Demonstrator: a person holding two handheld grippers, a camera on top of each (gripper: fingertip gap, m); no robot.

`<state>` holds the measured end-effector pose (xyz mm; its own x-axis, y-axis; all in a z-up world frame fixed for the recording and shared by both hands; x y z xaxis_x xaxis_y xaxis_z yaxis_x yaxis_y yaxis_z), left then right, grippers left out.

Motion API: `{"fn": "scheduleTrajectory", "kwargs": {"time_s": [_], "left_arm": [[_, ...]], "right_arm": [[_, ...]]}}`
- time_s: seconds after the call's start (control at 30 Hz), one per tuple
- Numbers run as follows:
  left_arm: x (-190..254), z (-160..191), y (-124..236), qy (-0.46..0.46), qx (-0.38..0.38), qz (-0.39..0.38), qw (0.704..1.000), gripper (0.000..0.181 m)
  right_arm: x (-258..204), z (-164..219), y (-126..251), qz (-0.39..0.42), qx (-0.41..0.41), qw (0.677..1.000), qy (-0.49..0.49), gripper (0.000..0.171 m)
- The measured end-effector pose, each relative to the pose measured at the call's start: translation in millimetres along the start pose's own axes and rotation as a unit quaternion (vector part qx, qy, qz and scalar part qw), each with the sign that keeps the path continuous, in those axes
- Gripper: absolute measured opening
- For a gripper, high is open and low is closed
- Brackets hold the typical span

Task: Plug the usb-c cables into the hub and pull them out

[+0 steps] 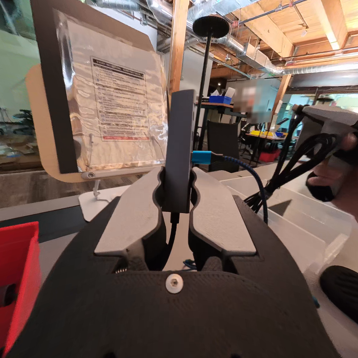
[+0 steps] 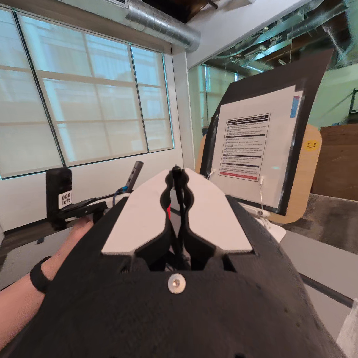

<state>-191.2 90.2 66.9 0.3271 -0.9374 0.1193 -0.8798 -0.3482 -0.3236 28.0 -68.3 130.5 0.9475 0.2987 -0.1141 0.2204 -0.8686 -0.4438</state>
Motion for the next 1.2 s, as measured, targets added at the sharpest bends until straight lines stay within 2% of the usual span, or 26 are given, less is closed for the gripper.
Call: {"fn": "scheduleTrajectory", "kwargs": {"time_s": [0.13, 0.23, 0.43, 0.63, 0.67, 0.77, 0.87, 0.97, 1.2], "left_arm": [[3.4, -10.1, 3.1, -0.082, 0.035, -0.031, 0.996, 0.022], [12.5, -17.4, -4.3, -0.155, 0.057, -0.042, 0.985, 0.022], [32.8, -32.7, -21.7, -0.22, 0.109, -0.046, 0.968, 0.022], [50.1, -32.1, -23.1, -0.265, 0.146, -0.051, 0.952, 0.022], [52.1, -31.4, -23.7, -0.27, 0.146, -0.05, 0.95, 0.022], [61.1, -33.0, -23.8, -0.264, 0.16, -0.048, 0.95, 0.022], [76.6, -36.2, -23.0, -0.274, 0.177, -0.043, 0.944, 0.022], [93.0, -39.8, -22.1, -0.28, 0.191, -0.034, 0.94, 0.022], [122.9, -42.0, -20.1, -0.32, 0.209, -0.017, 0.924, 0.022]], "right_arm": [[-6.8, -1.7, -3.1, -0.035, -0.021, 0.996, -0.077, 0.009], [-27.1, -1.1, -7.0, -0.096, -0.048, 0.981, -0.161, 0.009], [-73.9, -6.8, -6.7, -0.23, -0.054, 0.915, -0.327, 0.009], [-100.0, -11.8, -1.8, -0.27, -0.024, 0.865, -0.423, 0.009], [-100.5, -11.4, -1.4, -0.261, -0.018, 0.869, -0.42, 0.009], [-91.2, -6.0, -3.2, -0.203, 0.004, 0.912, -0.356, 0.009], [-83.5, -6.9, -2.7, -0.17, 0.033, 0.936, -0.306, 0.009], [-82.1, -8.9, -0.1, -0.151, 0.059, 0.945, -0.283, 0.009], [-88.0, -7.2, 2.4, -0.142, 0.087, 0.945, -0.281, 0.009]]}}
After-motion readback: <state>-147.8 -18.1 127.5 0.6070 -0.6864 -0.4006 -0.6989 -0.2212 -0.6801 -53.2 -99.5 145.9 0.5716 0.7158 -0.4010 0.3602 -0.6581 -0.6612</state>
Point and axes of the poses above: each gripper's, where its closed fingertips meet, y back along the fingers, z out of its underside, x = y × z across the jaws, the point moved 8 cm from there along y, back along the fingers, and after that the axes turned 9 degrees about x, right-handed, at the moved point
